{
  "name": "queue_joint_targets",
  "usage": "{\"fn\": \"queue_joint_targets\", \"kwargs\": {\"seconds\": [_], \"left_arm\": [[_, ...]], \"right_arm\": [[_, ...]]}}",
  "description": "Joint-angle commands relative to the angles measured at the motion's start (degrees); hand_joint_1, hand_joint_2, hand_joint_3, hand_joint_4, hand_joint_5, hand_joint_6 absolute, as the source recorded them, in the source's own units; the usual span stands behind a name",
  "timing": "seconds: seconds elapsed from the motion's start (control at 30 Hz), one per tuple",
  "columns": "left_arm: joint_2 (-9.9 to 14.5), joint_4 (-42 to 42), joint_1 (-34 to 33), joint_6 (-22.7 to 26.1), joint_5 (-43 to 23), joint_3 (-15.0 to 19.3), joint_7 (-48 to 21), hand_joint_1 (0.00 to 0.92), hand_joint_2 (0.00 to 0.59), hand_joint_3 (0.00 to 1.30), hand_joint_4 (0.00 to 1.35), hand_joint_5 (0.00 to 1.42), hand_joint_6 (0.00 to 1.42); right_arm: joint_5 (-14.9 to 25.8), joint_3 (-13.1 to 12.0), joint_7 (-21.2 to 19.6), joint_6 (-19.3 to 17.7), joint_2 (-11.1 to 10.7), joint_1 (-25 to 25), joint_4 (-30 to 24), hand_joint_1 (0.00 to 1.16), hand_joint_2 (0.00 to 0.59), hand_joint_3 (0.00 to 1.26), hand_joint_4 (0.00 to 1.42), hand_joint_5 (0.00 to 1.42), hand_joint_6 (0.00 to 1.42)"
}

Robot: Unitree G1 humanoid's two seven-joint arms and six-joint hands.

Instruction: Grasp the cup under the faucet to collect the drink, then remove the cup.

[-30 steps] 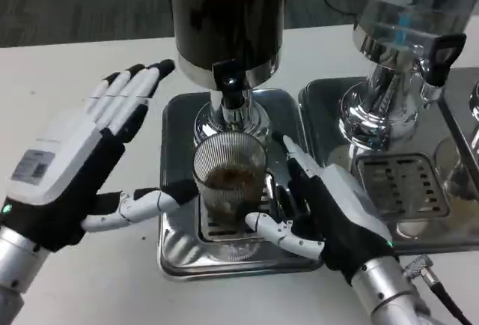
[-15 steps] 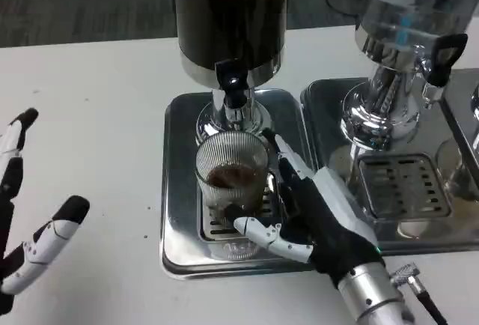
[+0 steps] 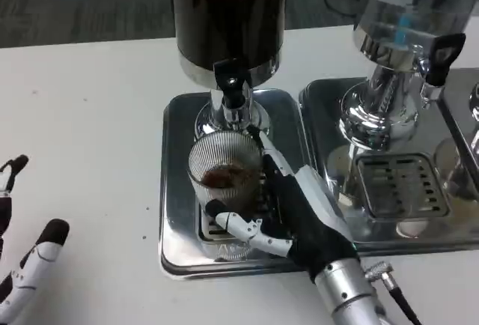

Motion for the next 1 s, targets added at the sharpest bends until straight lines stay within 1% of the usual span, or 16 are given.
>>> {"fn": "queue_joint_targets", "kwargs": {"seconds": [0.03,0.17,0.3,0.43,0.5,0.57,0.67,0.7,0.8,0.83,1.0], "left_arm": [[-0.09,1.33,-0.55,-0.04,-0.74,-0.09,-0.89,0.0,0.184,0.09,0.0,0.03,0.0],[-0.03,1.61,-0.54,-0.23,-0.77,0.01,-1.02,0.0,0.186,0.1,0.0,0.03,0.0],[0.16,1.99,-0.38,-0.45,-0.56,-0.25,-1.39,0.0,0.192,0.11,0.0,0.03,0.0],[0.24,1.7,-0.02,-0.62,-0.29,-0.39,-1.6,0.0,0.203,0.13,0.0,0.03,0.0],[0.48,1.52,0.15,-0.67,-0.44,-0.14,-1.77,0.0,0.214,0.14,0.0,0.03,0.0],[0.41,1.02,0.41,-0.45,-0.62,0.02,-1.86,0.0,0.217,0.15,0.0,0.03,0.0],[0.08,0.11,0.89,-0.08,-0.73,0.14,-1.98,0.0,0.225,0.17,0.0,0.03,0.0],[-0.02,0.18,0.98,-0.06,-0.81,0.17,-1.96,0.0,0.225,0.17,0.0,0.03,0.0],[-0.01,0.49,1.11,-0.11,-1.16,0.09,-2.28,0.0,0.227,0.19,0.0,0.03,0.0],[0.1,0.36,1.07,-0.06,-1.22,-0.01,-2.5,0.0,0.227,0.19,0.0,0.03,0.0],[0.24,0.64,0.78,-0.24,-1.45,-0.12,-3.05,0.0,0.229,0.21,0.0,0.03,0.0]], "right_arm": [[0.69,-0.11,-1.01,-2.26,0.87,-0.72,2.0,0.57,0.19,0.0,0.0,0.0,0.12],[0.61,-0.15,-2.23,-2.89,1.72,-1.32,3.67,0.61,0.185,0.0,0.0,0.0,0.18],[1.94,-0.55,-1.77,-2.85,2.81,-2.62,6.31,0.64,0.174,0.0,0.0,0.05,0.22],[1.73,-0.01,-2.37,-4.25,2.98,-3.25,8.24,0.67,0.172,0.0,0.0,0.09,0.26],[1.59,0.06,-2.97,-4.13,3.47,-3.62,8.97,0.67,0.17,0.0,0.03,0.13,0.29],[2.89,-0.44,-2.22,-4.31,3.83,-4.17,10.42,0.69,0.166,0.0,0.06,0.16,0.32],[3.08,-0.46,-2.19,-4.6,3.78,-4.26,10.98,0.72,0.164,0.0,0.1,0.22,0.37],[1.96,0.17,-2.48,-4.69,3.39,-4.77,11.24,0.73,0.165,0.0,0.12,0.24,0.39],[2.23,0.3,-2.43,-4.75,3.67,-5.38,11.92,0.76,0.161,0.0,0.14,0.27,0.45],[2.6,0.12,-2.34,-4.71,3.73,-5.27,11.81,0.77,0.16,0.01,0.15,0.29,0.46],[1.95,0.54,-3.32,-4.75,3.84,-5.12,12.32,0.79,0.159,0.06,0.22,0.35,0.5]]}}
